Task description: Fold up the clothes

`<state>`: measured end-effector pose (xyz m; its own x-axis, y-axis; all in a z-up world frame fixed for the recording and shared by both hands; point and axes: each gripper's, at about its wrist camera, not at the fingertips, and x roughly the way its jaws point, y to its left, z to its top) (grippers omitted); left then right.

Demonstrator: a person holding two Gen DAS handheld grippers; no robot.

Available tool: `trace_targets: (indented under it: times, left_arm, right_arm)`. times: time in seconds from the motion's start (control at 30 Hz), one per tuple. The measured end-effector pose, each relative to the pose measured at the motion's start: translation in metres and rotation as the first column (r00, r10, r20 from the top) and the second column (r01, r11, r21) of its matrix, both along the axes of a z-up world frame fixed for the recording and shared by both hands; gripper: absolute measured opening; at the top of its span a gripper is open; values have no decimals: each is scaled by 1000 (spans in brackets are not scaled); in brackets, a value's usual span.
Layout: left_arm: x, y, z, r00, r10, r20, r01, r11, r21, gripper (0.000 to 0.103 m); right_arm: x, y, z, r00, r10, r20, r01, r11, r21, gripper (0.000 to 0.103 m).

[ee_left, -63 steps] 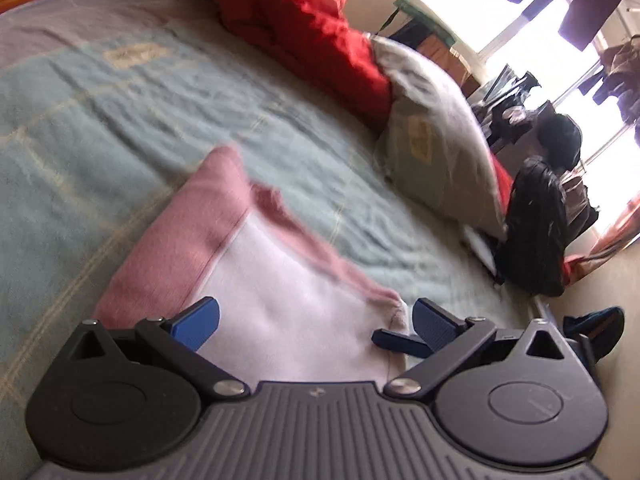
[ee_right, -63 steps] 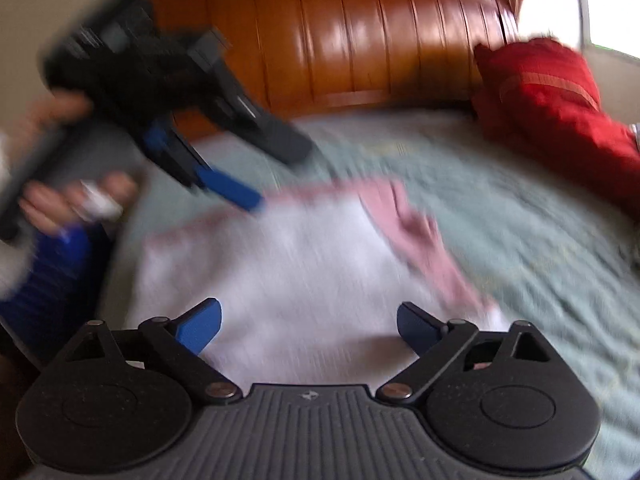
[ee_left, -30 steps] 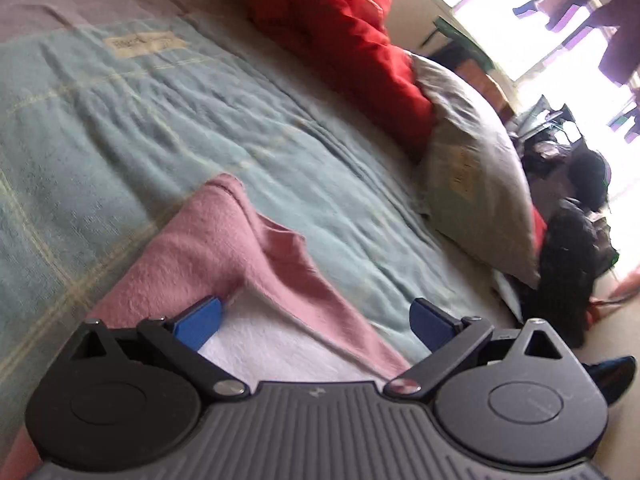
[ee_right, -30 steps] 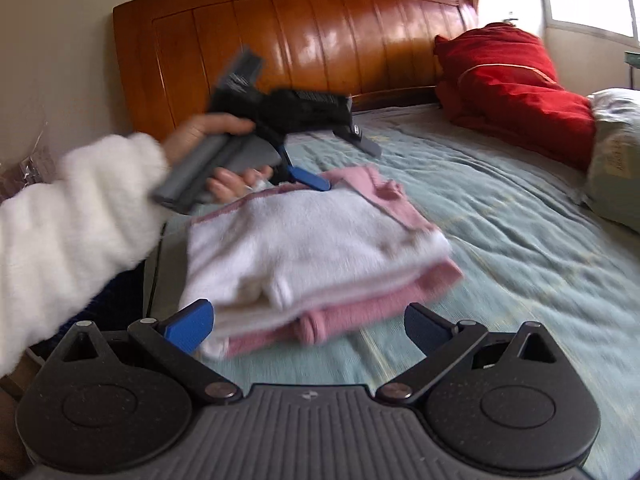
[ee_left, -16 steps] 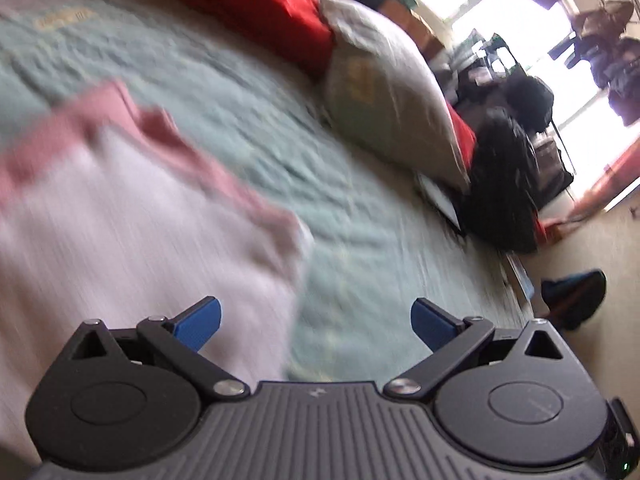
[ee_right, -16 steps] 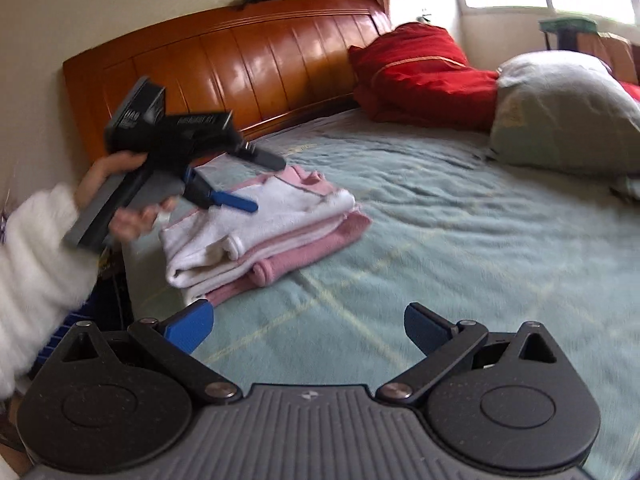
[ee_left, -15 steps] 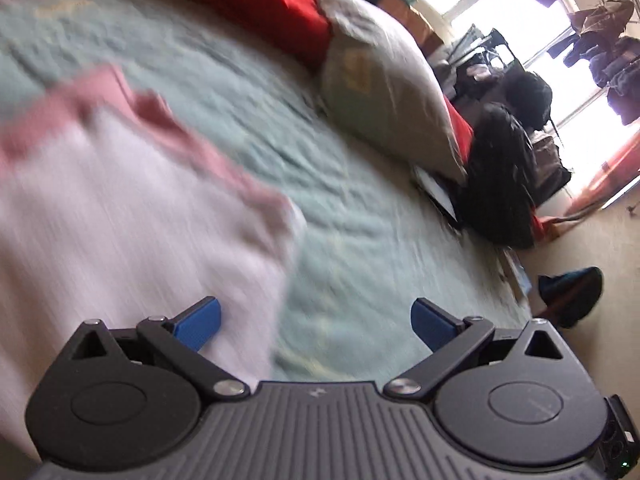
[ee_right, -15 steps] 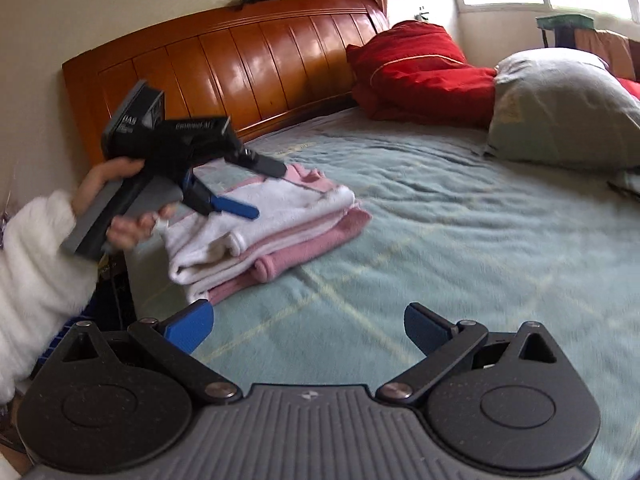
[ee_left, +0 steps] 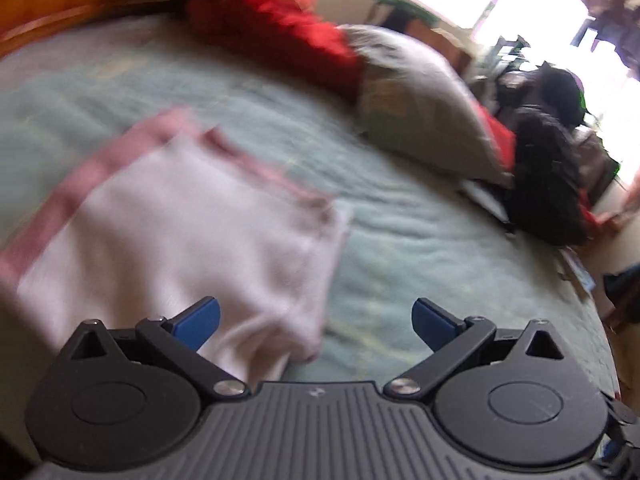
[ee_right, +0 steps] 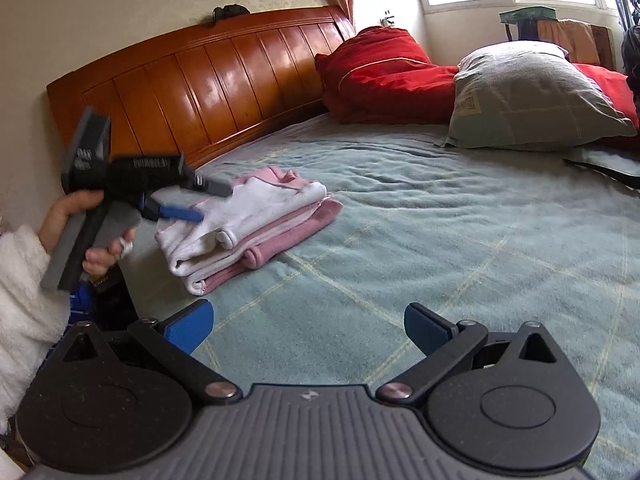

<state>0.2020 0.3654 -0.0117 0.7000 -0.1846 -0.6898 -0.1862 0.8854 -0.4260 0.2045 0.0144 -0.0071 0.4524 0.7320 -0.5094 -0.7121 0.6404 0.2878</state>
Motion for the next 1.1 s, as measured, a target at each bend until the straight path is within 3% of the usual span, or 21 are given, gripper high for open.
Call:
trace_targets:
  times: [0.07, 0.2, 0.4, 0.53, 0.77, 0.9, 1.0, 1.1]
  left_arm:
    - [-18, -5, -13, 1000, 25, -7, -25, 999, -26, 101]
    - [-47, -26, -9, 998, -17, 56, 13, 997, 73, 101]
    - [-27, 34, 16, 984, 119, 134, -126, 991, 48, 101]
    - [-1, 79, 3, 966, 242, 85, -243, 970, 2, 101]
    - [-23, 114, -29, 918, 395, -15, -396, 918, -9, 101]
    - [-27, 97, -6, 939, 343, 30, -344, 936, 76, 101]
    - [-11, 66, 10, 970, 227, 81, -238, 958, 158, 102]
    - [13, 34, 6, 988, 136, 68, -149, 958, 244, 102]
  right_arm:
    - [-2, 0, -1, 1000, 12, -2, -12, 1000, 4, 103]
    - [-3, 3, -7, 1000, 22, -8, -22, 1000, -8, 103]
    - [-1, 1, -10, 1000, 14, -19, -14, 1000, 0, 103]
    - [1, 1, -10, 1000, 1, -18, -1, 1000, -5, 103]
    - [6, 1, -16, 999, -13, -30, 13, 1000, -17, 103]
    - [9, 1, -19, 999, -22, -50, 22, 1000, -3, 103]
    - [7, 3, -18, 999, -22, -49, 22, 1000, 1, 103]
    - [3, 4, -15, 999, -19, -36, 19, 1000, -7, 103]
